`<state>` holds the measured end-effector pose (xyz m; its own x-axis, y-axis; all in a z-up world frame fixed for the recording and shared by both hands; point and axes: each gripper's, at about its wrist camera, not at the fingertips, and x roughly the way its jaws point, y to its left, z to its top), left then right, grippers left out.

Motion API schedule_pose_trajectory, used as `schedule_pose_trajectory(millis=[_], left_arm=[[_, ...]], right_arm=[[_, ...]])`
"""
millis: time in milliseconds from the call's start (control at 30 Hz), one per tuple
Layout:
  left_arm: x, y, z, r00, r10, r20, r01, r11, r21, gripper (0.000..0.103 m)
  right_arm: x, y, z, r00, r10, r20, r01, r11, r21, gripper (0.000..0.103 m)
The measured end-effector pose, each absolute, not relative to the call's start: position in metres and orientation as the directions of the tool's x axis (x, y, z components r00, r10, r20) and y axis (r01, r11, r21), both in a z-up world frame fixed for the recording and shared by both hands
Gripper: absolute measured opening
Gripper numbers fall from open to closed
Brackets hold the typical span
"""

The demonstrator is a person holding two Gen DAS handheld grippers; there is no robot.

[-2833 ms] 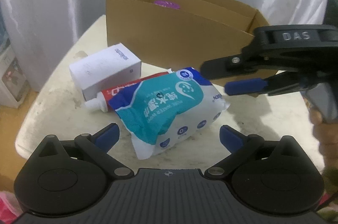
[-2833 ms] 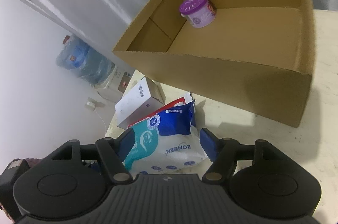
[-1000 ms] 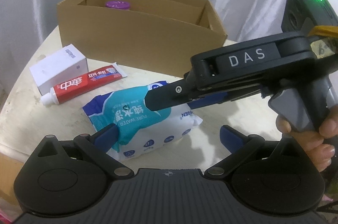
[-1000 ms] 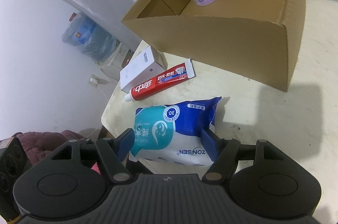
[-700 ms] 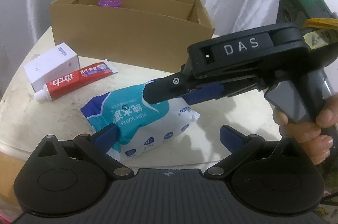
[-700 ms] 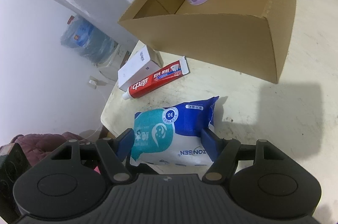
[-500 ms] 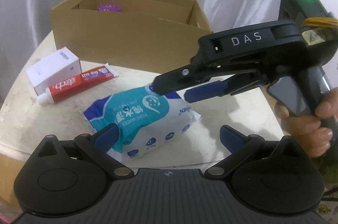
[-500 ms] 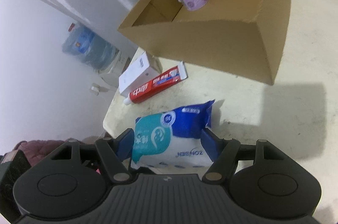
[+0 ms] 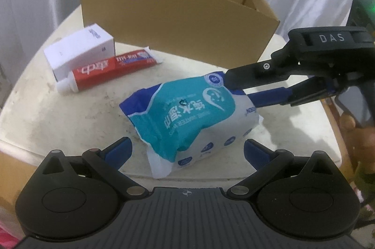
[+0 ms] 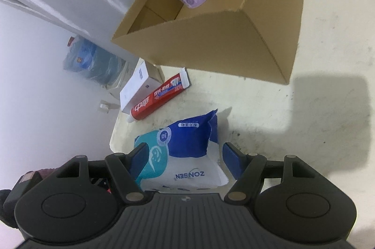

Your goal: Organize objects

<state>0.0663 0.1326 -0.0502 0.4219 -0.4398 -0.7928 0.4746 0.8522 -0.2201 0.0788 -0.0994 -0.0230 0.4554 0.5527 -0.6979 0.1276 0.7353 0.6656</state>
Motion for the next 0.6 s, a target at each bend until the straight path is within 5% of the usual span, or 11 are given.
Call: schedule_pose_trajectory(millis=[600], left_arm=[[0.079,0.122,-0.057,0.322,-0.530,-0.784,0.470,0.809,-0.354,0.101]], right_arm=[[0.092,-0.084,-0.029,0.417,0.564,-0.713,0.108,0.748,0.655,0.075]])
